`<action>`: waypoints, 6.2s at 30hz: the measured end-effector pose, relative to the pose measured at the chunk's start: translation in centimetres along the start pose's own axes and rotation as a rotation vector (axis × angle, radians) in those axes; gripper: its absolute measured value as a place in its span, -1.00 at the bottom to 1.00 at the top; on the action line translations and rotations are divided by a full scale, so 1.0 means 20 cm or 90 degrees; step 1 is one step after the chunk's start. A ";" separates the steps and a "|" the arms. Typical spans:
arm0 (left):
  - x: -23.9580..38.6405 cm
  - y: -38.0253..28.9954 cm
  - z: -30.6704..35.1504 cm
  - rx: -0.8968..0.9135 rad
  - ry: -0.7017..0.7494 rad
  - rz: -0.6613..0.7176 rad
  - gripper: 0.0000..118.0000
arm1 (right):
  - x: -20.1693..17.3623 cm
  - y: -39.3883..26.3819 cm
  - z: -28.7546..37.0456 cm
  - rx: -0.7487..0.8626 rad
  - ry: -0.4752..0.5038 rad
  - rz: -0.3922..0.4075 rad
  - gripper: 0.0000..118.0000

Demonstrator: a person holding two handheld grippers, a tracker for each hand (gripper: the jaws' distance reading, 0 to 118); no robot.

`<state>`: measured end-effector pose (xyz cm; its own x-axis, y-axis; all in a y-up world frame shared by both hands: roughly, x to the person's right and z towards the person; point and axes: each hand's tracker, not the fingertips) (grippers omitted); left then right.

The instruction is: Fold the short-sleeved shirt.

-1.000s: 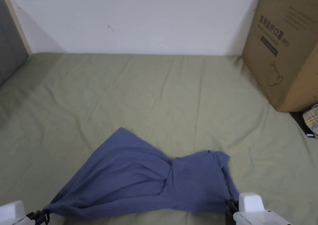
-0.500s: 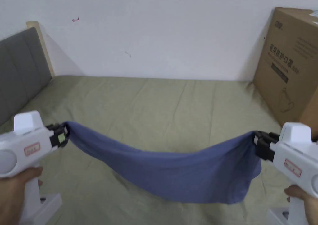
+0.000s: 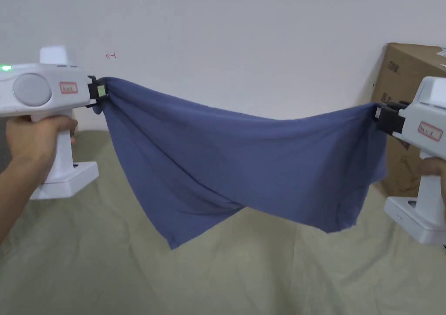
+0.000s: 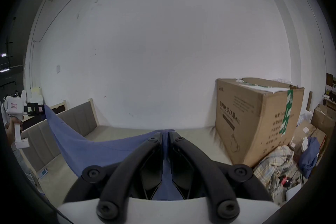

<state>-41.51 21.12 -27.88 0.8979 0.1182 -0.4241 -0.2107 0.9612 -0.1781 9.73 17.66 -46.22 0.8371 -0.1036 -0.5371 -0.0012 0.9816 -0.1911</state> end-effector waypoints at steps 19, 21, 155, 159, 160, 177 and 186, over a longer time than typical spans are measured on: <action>-0.04 -0.40 -1.05 -0.061 0.070 -0.059 -0.97 | 0.11 -0.46 -1.00 -0.084 -0.036 0.068 -0.91; -0.09 -0.63 -1.07 -0.102 0.068 -0.060 -0.97 | 0.11 -0.67 -1.03 -0.141 -0.035 0.051 -0.91; 0.18 -1.58 -0.74 -0.394 -0.096 -0.071 -0.96 | 0.25 -1.82 -0.55 -0.478 -0.091 0.021 0.48; 0.12 -1.60 -0.74 -0.396 -0.093 -0.061 -0.96 | 0.23 -1.93 -0.66 -0.498 -0.085 0.028 -0.21; 0.11 -1.60 -0.73 -0.397 -0.091 -0.056 -0.96 | 0.24 -1.97 -0.68 -0.523 -0.081 0.024 -0.44; -0.19 -1.36 -0.28 -0.278 -0.042 0.041 -0.96 | 0.17 -1.25 -0.06 -0.251 -0.042 -0.033 -0.91; -0.24 -0.75 0.02 -0.119 -0.032 0.049 -0.96 | 0.08 -0.57 0.14 -0.074 -0.061 0.015 -0.91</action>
<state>-42.50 6.21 -22.84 0.8937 0.2062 -0.3985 -0.3433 0.8862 -0.3112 12.56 6.82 -42.68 0.8845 -0.0592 -0.4627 -0.0802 0.9578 -0.2760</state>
